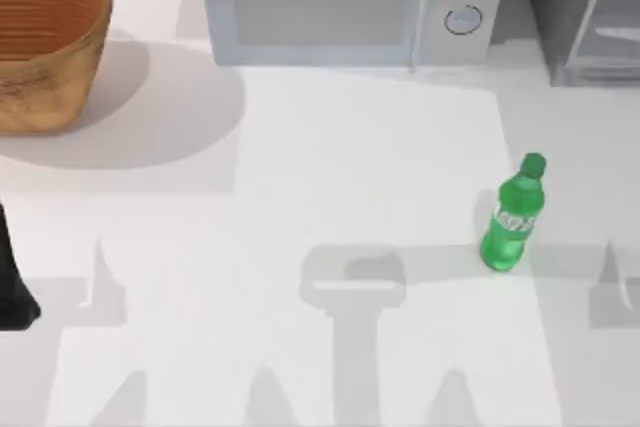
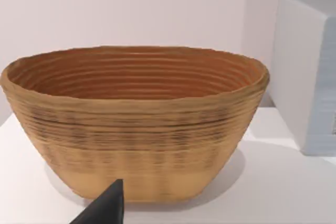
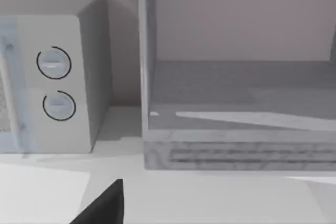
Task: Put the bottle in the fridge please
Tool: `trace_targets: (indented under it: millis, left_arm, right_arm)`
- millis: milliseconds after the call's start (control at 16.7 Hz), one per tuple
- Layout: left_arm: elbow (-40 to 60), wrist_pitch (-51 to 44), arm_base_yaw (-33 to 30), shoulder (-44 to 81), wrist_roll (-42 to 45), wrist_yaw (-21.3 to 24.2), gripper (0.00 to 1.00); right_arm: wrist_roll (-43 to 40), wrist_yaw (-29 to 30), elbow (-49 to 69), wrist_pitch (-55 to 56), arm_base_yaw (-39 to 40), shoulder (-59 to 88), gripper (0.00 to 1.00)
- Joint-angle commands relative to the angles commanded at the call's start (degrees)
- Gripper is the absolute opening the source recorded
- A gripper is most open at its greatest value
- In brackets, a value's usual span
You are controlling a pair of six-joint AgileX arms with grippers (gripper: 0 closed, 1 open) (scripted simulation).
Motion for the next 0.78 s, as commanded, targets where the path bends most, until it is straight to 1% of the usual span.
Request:
trace_targets:
  millis: [180, 360, 540, 780]
  left_arm:
    - [0.0, 0.0, 0.0, 0.0, 0.0, 0.0, 1.0]
    - [0.0, 0.0, 0.0, 0.0, 0.0, 0.0, 1.0]
    - [0.0, 0.0, 0.0, 0.0, 0.0, 0.0, 1.0]
    - [0.0, 0.0, 0.0, 0.0, 0.0, 0.0, 1.0]
  right_arm:
    - [-0.1, -0.3, 0.1, 0.6, 0.0, 0.6, 1.0]
    - [-0.6, -2.8, 0.7, 5.8, 0.0, 6.0, 1.0]
    - [-1.6, -7.3, 1.6, 15.5, 0.2, 16.9, 1.0]
    - [-3.1, -15.4, 2.9, 32.5, 0.7, 38.2, 1.0]
